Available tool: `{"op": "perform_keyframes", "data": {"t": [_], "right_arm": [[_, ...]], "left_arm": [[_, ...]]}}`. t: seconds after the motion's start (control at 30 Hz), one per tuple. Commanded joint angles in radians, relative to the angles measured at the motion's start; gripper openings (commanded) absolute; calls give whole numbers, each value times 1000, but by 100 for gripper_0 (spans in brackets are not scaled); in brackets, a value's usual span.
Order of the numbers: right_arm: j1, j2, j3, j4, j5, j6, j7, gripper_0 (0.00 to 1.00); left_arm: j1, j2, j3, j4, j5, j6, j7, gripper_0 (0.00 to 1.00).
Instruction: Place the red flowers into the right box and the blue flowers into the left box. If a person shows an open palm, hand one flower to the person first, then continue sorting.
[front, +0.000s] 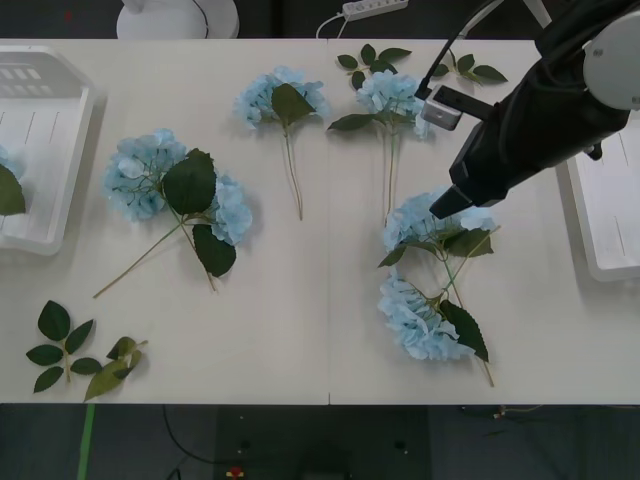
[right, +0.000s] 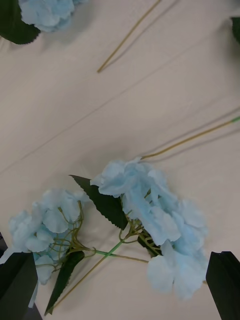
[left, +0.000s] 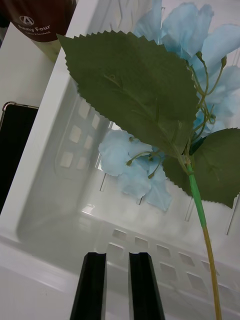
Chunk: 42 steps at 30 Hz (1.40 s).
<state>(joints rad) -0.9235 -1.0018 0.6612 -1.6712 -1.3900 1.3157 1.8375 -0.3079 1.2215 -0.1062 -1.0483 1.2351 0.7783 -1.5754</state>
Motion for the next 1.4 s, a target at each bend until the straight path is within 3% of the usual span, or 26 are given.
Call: {"op": "perform_keyframes", "data": {"t": [0.03, 0.23, 0.5, 0.67, 0.93, 1.23, 1.4], "right_arm": [[60, -35, -3, -70, 83, 13, -161, 100], [100, -24, 1, -79, 169, 53, -340, 100], [101, -14, 141, -82, 365, 40, -363, 100], [101, 5, 230, -62, 398, -16, -382, 100], [103, 97, 238, -1, 437, -7, -400, 100], [103, 189, 238, 110, 465, -7, -416, 100], [103, 221, 238, 137, 479, -13, -428, 100]], "left_arm": [[-27, 58, 8, 7, -17, -28, -20, 86], [-27, 58, 10, 1, -5, -36, -23, 95], [23, 72, 72, -64, 20, -36, -25, 97], [164, 84, 210, -246, 135, -34, -20, 97], [423, 36, 441, -562, 411, -34, -22, 100], [420, -149, 355, -843, 196, -30, -22, 100], [345, -217, 257, -932, -59, 134, -31, 100]]}}
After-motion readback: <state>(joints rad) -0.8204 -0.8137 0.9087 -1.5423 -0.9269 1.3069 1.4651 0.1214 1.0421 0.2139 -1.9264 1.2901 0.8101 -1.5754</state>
